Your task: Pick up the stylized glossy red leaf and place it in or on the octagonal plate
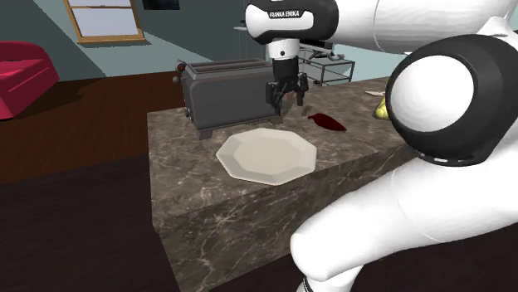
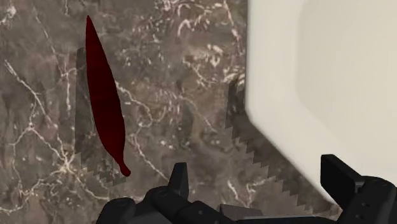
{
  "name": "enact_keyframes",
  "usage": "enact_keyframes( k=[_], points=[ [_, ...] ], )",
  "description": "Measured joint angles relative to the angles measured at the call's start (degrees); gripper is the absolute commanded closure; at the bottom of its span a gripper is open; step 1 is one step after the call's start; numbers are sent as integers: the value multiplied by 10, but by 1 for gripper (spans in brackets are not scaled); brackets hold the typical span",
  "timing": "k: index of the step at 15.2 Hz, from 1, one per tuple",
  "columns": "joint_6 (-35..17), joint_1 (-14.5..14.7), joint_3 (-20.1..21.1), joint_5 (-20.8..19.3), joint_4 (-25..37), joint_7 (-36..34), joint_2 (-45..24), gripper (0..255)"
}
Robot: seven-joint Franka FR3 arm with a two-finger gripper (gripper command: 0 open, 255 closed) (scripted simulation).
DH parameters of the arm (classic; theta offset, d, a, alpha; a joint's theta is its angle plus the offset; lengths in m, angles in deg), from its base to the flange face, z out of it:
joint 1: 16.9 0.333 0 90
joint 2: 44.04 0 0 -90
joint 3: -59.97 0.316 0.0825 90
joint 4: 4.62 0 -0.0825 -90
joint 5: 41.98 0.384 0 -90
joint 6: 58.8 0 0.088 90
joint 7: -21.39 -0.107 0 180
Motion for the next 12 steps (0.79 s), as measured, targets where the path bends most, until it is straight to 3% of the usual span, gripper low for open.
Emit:
enact_keyframes(
  k=[8,12],
  points=[
    [37,-14,-79,-43,149,161,-179,0],
    [25,-18,-90,-50,146,184,-213,0]
  ],
)
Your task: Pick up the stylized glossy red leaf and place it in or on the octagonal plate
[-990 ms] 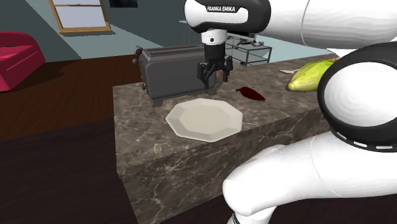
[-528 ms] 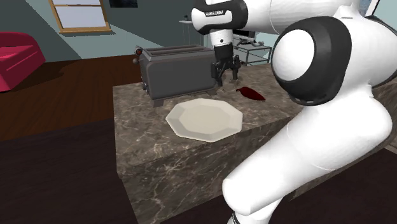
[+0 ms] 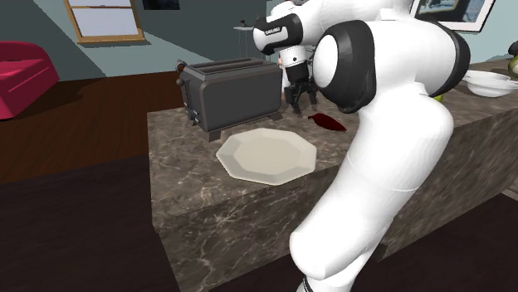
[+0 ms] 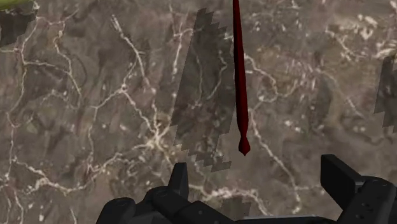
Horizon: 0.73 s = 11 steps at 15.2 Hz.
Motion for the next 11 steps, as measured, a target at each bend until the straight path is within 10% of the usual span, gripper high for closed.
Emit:
enact_keyframes(
  k=[11],
  points=[
    [-40,-5,-6,-8,-53,-3,13,0]
  ],
)
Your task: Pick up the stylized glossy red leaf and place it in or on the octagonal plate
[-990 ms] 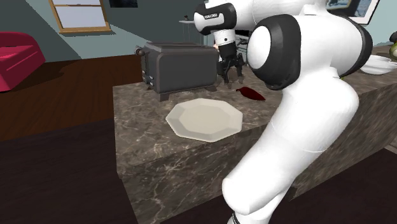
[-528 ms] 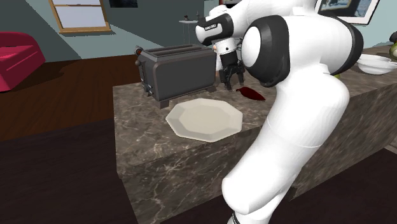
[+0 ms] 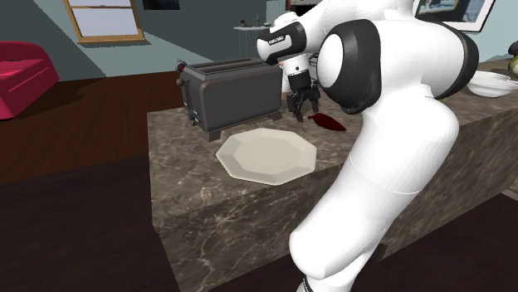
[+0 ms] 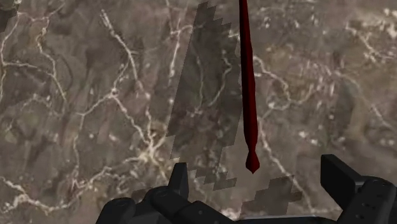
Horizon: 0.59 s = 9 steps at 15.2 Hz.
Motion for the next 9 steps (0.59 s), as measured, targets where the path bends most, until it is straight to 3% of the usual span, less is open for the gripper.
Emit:
enact_keyframes(
  k=[1,9],
  points=[
    [0,0,0,0,0,0,0,255],
    [0,0,0,0,0,0,0,255]
  ],
)
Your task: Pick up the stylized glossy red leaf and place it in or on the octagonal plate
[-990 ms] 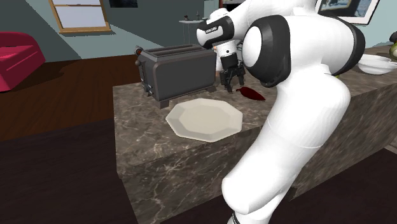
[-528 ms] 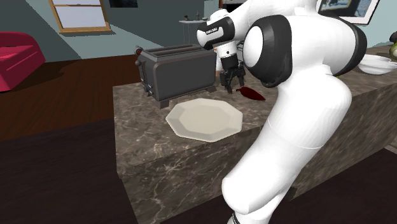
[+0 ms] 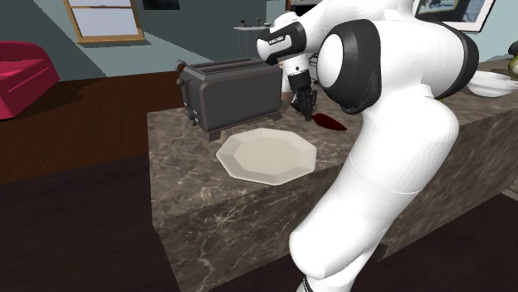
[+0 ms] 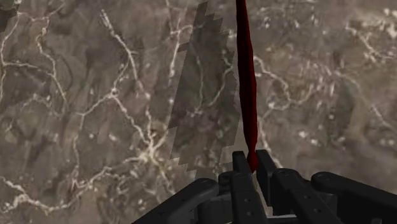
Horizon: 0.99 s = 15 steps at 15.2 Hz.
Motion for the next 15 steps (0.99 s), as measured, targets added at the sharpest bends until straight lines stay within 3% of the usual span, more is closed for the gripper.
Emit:
enact_keyframes(
  k=[4,15],
  points=[
    [9,1,1,0,8,1,1,255],
    [88,2,5,3,101,25,-10,255]
  ],
)
